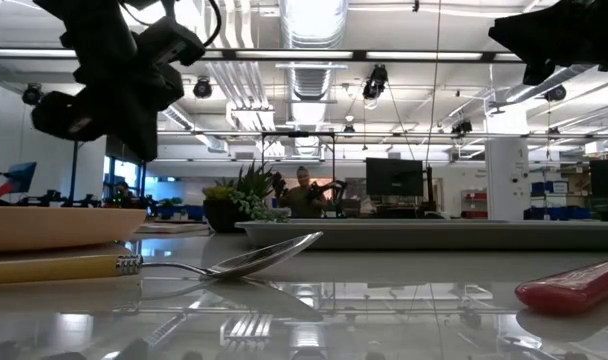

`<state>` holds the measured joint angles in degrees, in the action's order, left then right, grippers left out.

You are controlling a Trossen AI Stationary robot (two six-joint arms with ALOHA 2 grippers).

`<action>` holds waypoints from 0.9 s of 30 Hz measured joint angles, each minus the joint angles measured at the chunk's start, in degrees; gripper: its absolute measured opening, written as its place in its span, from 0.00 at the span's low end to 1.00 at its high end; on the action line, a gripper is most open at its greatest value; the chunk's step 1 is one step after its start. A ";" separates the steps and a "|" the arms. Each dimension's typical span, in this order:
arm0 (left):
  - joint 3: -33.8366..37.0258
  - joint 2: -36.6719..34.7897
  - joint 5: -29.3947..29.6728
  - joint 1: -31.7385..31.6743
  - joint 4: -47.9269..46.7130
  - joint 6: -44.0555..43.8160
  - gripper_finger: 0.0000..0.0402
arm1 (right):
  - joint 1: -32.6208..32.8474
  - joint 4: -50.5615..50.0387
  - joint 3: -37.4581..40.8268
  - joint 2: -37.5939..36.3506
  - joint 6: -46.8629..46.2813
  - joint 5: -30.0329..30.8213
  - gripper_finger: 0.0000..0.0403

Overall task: Pick and place plate/cup/fork/spoon on tray
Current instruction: Put the plate on the gray tray

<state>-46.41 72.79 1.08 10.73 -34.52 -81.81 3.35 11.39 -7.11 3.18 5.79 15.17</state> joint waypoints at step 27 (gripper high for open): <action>-10.23 15.58 2.00 14.05 -7.28 -14.45 0.00 | 0.01 -0.59 0.02 0.00 -0.26 -0.08 0.17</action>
<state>-56.64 88.37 3.08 24.78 -41.80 -96.26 3.35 10.80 -7.09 3.18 5.53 15.09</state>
